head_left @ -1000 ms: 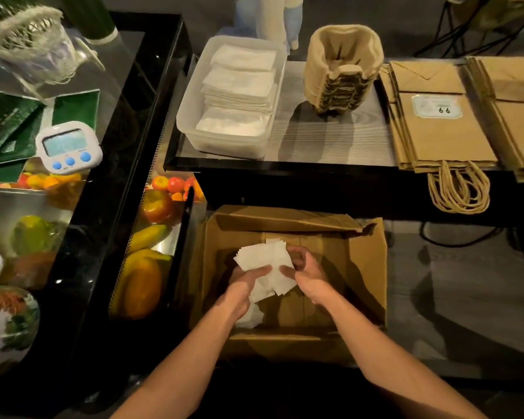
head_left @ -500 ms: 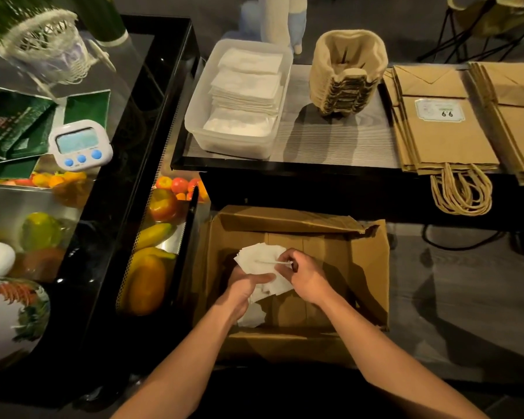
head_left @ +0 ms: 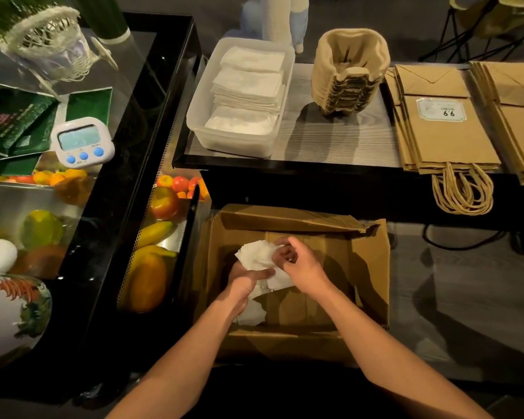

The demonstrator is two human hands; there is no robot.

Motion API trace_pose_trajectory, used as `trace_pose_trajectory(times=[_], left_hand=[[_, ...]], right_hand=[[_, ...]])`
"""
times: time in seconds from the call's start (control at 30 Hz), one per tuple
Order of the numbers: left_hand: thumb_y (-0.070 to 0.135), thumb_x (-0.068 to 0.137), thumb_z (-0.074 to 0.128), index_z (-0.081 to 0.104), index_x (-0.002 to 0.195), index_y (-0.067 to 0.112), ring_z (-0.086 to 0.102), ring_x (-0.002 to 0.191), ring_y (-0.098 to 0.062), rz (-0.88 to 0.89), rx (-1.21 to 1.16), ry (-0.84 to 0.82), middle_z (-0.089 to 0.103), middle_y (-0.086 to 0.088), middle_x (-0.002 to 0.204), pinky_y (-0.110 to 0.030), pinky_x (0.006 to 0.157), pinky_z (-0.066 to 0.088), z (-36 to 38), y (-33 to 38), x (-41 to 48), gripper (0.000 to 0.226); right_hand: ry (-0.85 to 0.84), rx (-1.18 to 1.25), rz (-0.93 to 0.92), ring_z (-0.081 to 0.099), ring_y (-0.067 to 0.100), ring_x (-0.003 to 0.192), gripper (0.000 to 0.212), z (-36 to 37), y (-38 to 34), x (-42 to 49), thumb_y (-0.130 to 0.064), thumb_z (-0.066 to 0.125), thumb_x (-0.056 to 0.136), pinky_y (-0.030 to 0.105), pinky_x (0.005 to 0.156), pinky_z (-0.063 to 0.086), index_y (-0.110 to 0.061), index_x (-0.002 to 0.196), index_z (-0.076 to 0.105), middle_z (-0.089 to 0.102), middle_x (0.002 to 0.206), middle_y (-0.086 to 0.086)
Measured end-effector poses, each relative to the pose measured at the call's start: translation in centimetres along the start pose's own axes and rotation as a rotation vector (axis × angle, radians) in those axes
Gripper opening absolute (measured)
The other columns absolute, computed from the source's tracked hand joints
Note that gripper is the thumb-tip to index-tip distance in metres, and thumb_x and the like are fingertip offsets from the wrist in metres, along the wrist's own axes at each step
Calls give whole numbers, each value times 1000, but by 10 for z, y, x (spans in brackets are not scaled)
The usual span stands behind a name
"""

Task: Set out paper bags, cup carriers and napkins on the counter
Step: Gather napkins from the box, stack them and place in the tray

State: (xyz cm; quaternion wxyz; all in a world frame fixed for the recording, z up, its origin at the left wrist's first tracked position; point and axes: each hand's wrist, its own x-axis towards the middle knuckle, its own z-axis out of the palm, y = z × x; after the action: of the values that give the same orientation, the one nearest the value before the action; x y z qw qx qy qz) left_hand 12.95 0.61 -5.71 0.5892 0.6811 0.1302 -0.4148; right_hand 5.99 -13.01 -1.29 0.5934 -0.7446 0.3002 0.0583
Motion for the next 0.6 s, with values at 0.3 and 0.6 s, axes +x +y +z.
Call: trace_pose_trajectory(times=[0.3, 0.6], left_hand=[[3, 73, 87, 64, 125, 16, 62, 113, -20, 35, 6, -39, 70, -2, 120, -30, 84, 51, -1, 0, -1, 58], [-7, 79, 79, 67, 108, 22, 67, 99, -18, 57, 18, -45, 73, -3, 108, -23, 66, 58, 0, 3, -2, 43]], right_hand=[[-199, -281, 112, 52, 7, 107, 29, -7, 2, 8, -26, 71, 95, 13, 79, 42, -29, 123, 64, 53, 114, -13], [-222, -172, 51, 55, 10, 96, 37, -11, 5, 7, -5, 76, 87, 15, 70, 49, -30, 107, 58, 54, 106, -6]])
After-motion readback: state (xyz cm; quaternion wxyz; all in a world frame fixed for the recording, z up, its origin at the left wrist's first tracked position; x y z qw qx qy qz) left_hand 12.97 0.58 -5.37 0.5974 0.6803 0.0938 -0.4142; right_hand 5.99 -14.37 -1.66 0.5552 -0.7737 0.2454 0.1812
